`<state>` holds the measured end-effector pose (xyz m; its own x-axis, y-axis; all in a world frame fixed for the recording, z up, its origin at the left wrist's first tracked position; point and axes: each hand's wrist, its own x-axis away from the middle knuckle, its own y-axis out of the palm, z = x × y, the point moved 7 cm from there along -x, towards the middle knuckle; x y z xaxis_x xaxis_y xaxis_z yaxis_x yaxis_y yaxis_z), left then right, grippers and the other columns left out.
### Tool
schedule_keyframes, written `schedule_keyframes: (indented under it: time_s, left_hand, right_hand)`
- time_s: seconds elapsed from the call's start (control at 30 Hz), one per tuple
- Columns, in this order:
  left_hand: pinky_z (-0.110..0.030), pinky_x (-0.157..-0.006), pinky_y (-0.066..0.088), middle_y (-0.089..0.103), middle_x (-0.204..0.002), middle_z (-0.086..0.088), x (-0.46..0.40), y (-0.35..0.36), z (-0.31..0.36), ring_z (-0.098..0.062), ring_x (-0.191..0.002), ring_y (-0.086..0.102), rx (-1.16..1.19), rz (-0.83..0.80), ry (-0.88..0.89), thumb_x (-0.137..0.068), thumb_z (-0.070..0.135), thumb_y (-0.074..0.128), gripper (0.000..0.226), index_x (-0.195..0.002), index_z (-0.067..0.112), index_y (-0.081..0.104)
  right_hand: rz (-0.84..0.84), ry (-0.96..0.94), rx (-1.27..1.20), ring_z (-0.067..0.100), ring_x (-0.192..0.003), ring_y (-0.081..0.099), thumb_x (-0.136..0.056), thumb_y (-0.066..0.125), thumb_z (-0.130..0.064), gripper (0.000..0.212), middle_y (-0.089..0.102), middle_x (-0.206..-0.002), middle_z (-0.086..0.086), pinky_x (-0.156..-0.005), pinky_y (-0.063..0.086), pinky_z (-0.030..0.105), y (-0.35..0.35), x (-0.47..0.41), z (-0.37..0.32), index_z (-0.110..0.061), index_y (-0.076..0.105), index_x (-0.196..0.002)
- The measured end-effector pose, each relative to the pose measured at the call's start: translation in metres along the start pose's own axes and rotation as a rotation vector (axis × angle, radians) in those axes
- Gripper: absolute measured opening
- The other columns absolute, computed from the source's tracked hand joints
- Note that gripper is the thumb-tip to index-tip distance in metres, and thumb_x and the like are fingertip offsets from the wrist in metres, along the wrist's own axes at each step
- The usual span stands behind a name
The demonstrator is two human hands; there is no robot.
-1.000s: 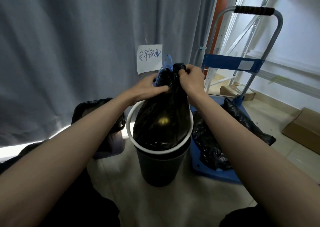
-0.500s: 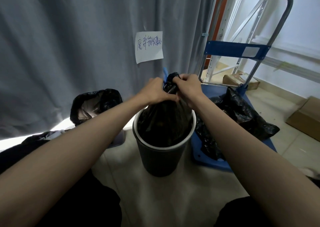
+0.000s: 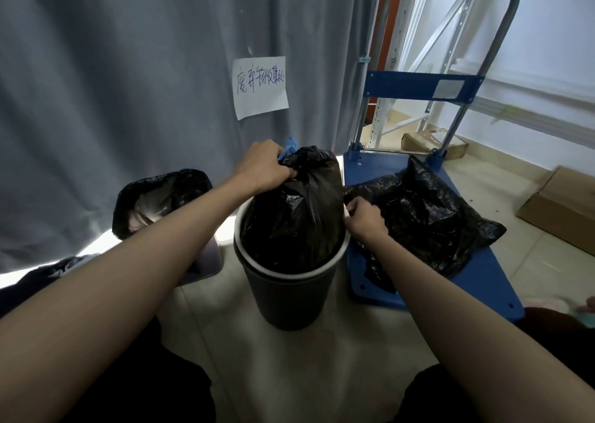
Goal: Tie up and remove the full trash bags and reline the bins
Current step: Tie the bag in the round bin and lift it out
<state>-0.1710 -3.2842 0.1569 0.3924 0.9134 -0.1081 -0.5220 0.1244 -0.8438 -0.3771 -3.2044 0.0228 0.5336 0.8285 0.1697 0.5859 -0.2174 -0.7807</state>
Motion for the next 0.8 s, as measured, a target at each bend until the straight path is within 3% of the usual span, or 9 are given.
schedule_keyframes:
  time_s: [0.13, 0.27, 0.33, 0.47, 0.6, 0.7, 0.8]
  left_hand:
    - [-0.029, -0.058, 0.038, 0.055, -0.063, -0.004, 0.002, -0.005, 0.001, -0.025, -0.064, 0.053, 0.013, 0.05, 0.019, -0.082, 0.024, 0.071, 0.025, -0.062, 0.015, 0.058]
    - [-0.029, -0.056, 0.039, 0.063, -0.073, -0.005, 0.003, -0.017, 0.005, -0.021, -0.068, 0.056, 0.071, 0.147, 0.071, -0.084, 0.023, 0.069, 0.01, -0.079, 0.014, 0.069]
    - [-0.024, -0.054, 0.039, 0.061, -0.069, 0.0, 0.001, -0.024, 0.006, -0.015, -0.064, 0.055, 0.114, 0.169, 0.086, -0.084, 0.022, 0.067, 0.01, -0.077, 0.015, 0.068]
    - [-0.025, -0.058, 0.04, 0.062, -0.071, 0.002, -0.003, -0.033, 0.005, -0.012, -0.065, 0.055, 0.129, 0.18, 0.098, -0.084, 0.022, 0.067, 0.009, -0.077, 0.016, 0.067]
    - [-0.026, -0.053, 0.037, 0.057, -0.066, 0.003, -0.002, -0.029, 0.004, -0.012, -0.062, 0.052, 0.062, 0.125, 0.105, -0.084, 0.021, 0.068, 0.016, -0.069, 0.021, 0.061]
    - [-0.032, -0.061, 0.044, 0.059, -0.071, -0.003, 0.002, -0.011, 0.005, -0.024, -0.071, 0.058, -0.074, 0.045, 0.116, -0.084, 0.021, 0.066, 0.009, -0.075, 0.018, 0.064]
    - [-0.041, -0.075, 0.053, 0.061, -0.08, -0.006, 0.009, 0.006, 0.007, -0.032, -0.082, 0.061, -0.16, 0.001, 0.125, -0.083, 0.024, 0.064, 0.013, -0.072, 0.019, 0.059]
  right_hand:
    - [-0.001, -0.016, -0.032, 0.028, -0.092, 0.058, -0.089, 0.052, -0.016, 0.014, 0.057, -0.098, 0.004, -0.085, 0.053, 0.048, 0.01, -0.002, 0.009, -0.024, 0.046, -0.098]
    - [-0.01, 0.045, -0.244, 0.034, -0.095, 0.061, -0.088, 0.056, -0.016, 0.01, 0.058, -0.102, 0.012, -0.085, 0.055, 0.052, 0.016, -0.007, 0.018, -0.016, 0.048, -0.094]
    - [-0.007, 0.095, -0.33, 0.035, -0.092, 0.064, -0.088, 0.058, -0.016, 0.007, 0.063, -0.099, 0.018, -0.085, 0.056, 0.052, 0.017, -0.011, 0.024, -0.011, 0.054, -0.084]
    - [-0.059, 0.124, -0.371, 0.028, -0.068, 0.058, -0.088, 0.058, -0.013, 0.024, 0.061, -0.076, 0.016, -0.08, 0.058, 0.05, 0.021, -0.014, 0.027, -0.011, 0.053, -0.064]
    - [-0.061, 0.075, -0.318, 0.034, -0.092, 0.063, -0.09, 0.057, -0.017, 0.009, 0.062, -0.103, 0.018, -0.078, 0.055, 0.044, 0.02, -0.008, 0.023, -0.015, 0.048, -0.092]
    - [-0.089, 0.016, -0.32, 0.031, -0.085, 0.062, -0.092, 0.055, -0.016, 0.022, 0.057, -0.109, 0.017, -0.057, 0.053, 0.035, 0.017, -0.002, 0.015, -0.022, 0.043, -0.109]
    - [-0.117, -0.044, -0.225, 0.034, -0.094, 0.062, -0.093, 0.055, -0.016, 0.033, 0.057, -0.111, 0.018, -0.075, 0.058, 0.045, 0.019, -0.001, 0.009, -0.026, 0.043, -0.122]
